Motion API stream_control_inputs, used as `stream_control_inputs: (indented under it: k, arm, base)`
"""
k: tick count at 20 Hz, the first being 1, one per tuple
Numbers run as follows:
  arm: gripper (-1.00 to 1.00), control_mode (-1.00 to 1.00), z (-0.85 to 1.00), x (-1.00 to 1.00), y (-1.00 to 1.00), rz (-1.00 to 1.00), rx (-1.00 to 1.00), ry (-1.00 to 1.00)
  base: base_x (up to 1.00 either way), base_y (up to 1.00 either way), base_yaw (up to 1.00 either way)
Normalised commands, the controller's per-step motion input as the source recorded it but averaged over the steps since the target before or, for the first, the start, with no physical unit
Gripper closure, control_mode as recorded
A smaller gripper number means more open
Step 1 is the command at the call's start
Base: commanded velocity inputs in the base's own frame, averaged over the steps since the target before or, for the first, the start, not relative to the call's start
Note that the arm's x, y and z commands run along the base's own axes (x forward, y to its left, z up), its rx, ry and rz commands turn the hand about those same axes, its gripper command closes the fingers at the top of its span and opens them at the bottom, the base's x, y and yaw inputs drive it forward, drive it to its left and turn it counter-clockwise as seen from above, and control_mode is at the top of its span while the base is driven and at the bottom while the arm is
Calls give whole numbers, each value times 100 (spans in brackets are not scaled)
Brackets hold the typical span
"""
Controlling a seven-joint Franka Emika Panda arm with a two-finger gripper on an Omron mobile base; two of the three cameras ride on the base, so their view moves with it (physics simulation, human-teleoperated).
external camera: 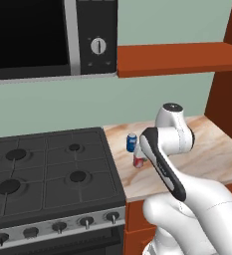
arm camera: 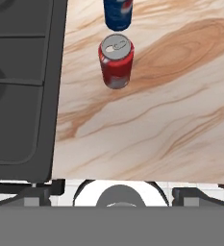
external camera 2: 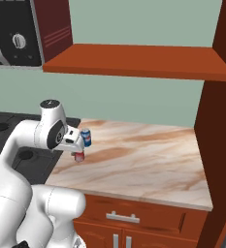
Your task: Four empty soda cans are scattered around the kitchen. Gather all the cans and cluster them next to the stove for recycling.
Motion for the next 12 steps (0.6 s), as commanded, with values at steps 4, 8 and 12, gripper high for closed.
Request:
stream_control_inputs:
  k: [4,8,12]
  arm:
    - [-100,100,0,0,0,0,0,0]
    - [-100,100,0,0,0,0,0,0]
    - [-100,100,0,0,0,0,0,0]
  base:
    - [-53,0,7]
    - [-62,0,18]
    - [-13,-1,67]
